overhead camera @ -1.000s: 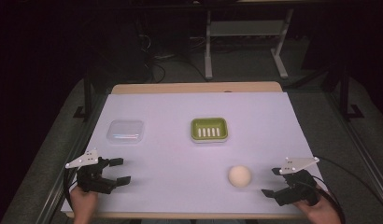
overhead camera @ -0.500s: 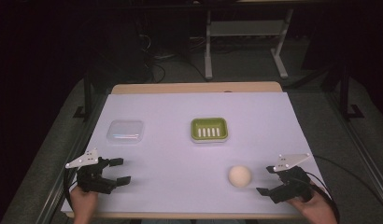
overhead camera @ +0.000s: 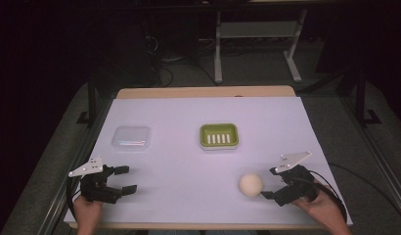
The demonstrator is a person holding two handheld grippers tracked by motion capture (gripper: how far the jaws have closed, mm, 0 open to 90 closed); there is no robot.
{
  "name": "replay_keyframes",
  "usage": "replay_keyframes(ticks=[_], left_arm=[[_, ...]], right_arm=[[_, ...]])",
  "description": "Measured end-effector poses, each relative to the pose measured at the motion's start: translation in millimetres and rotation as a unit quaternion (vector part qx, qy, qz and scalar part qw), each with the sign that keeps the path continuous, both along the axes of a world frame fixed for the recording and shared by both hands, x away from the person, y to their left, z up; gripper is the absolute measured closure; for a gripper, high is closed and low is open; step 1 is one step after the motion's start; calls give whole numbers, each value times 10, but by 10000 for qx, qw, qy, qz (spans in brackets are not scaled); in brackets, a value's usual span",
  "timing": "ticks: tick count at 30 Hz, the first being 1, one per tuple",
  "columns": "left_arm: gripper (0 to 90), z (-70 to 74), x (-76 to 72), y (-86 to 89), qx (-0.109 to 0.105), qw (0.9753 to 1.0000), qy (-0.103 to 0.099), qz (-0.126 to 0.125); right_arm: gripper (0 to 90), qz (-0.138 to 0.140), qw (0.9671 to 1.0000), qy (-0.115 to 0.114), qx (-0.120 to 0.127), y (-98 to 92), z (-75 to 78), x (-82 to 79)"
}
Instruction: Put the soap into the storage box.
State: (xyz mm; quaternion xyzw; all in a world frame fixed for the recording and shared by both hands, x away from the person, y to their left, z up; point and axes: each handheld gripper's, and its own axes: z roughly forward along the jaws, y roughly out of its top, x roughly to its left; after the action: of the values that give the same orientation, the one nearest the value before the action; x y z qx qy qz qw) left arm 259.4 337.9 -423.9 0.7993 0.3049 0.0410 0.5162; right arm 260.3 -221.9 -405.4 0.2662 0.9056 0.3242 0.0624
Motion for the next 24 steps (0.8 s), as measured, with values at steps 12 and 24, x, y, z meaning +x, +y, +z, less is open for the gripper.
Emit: replay_keyframes(ticks=[12,24], left_arm=[[132,-3,0,10,-10,10000,-5,1],[132,2,-8,22,-24,10000,2,18]], right_arm=[[158,195,9998,52,15,167,68,163],[157,380,9993,61,16,336,106,259]])
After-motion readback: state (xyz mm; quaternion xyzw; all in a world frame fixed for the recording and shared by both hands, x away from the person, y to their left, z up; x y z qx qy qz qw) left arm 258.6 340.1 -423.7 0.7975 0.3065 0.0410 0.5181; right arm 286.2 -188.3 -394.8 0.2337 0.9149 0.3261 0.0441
